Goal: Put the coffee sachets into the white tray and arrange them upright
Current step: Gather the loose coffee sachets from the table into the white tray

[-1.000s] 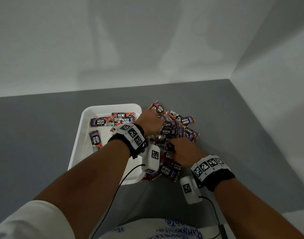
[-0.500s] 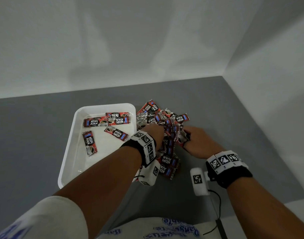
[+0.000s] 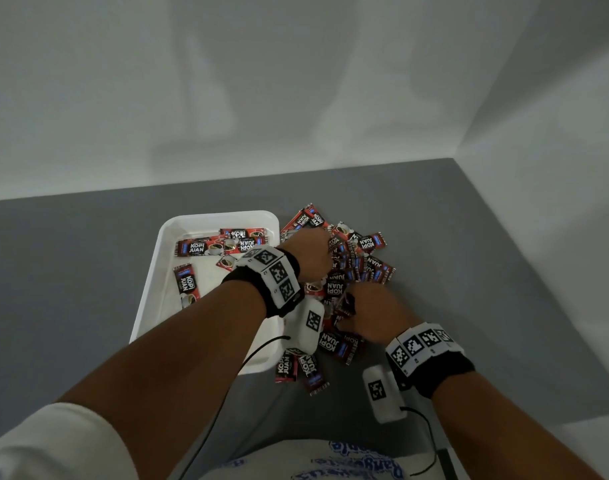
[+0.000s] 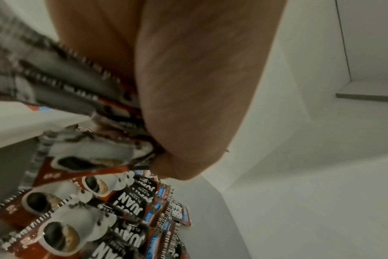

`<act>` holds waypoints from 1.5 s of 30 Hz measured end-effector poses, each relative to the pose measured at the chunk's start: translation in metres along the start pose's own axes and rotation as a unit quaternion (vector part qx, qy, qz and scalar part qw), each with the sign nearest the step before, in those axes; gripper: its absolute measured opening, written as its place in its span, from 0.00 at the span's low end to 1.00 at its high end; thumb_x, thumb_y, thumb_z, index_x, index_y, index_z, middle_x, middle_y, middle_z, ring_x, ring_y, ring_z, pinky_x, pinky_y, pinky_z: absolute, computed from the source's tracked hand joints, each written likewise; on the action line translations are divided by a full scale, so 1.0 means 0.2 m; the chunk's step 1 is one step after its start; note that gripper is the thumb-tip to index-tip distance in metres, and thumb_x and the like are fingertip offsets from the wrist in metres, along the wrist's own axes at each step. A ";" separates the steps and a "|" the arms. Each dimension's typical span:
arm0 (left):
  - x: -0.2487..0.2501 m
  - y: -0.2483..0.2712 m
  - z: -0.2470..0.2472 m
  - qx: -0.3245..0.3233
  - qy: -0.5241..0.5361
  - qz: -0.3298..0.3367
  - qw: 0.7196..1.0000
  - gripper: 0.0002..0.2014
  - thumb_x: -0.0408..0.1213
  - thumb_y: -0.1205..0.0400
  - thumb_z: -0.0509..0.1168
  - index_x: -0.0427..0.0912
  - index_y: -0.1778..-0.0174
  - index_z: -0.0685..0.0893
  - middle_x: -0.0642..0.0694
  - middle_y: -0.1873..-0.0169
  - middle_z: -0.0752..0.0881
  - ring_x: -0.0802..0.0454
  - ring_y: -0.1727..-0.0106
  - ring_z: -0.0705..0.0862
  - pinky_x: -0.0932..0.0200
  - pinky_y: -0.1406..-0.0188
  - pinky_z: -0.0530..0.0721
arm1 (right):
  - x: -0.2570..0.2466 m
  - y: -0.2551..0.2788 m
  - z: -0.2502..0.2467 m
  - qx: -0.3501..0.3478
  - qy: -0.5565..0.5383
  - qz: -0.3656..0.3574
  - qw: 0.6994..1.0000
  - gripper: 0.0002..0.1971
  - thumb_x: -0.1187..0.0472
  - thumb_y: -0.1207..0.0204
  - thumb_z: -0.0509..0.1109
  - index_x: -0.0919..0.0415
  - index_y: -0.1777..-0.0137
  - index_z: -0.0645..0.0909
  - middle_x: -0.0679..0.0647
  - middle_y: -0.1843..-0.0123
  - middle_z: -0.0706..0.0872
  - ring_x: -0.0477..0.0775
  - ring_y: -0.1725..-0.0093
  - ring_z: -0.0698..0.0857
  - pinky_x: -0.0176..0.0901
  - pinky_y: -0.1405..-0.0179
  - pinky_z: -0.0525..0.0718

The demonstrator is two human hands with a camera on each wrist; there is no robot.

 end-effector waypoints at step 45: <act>-0.25 0.34 -0.16 0.038 0.133 -0.101 0.985 0.17 0.50 0.18 0.68 0.37 0.60 0.82 0.48 0.74 0.83 0.57 0.80 0.81 0.60 0.78 0.81 | -0.11 -0.26 0.01 0.011 0.053 -0.075 0.996 0.09 0.62 0.19 0.68 0.57 0.40 0.81 0.54 0.42 0.86 0.58 0.44 0.87 0.51 0.44 0.87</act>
Point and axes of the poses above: each hand's wrist, its own y-axis away from the middle knuckle, its own z-axis out of the palm, x = y × z, the point moved 2 cm from there along -y, towards the middle knuckle
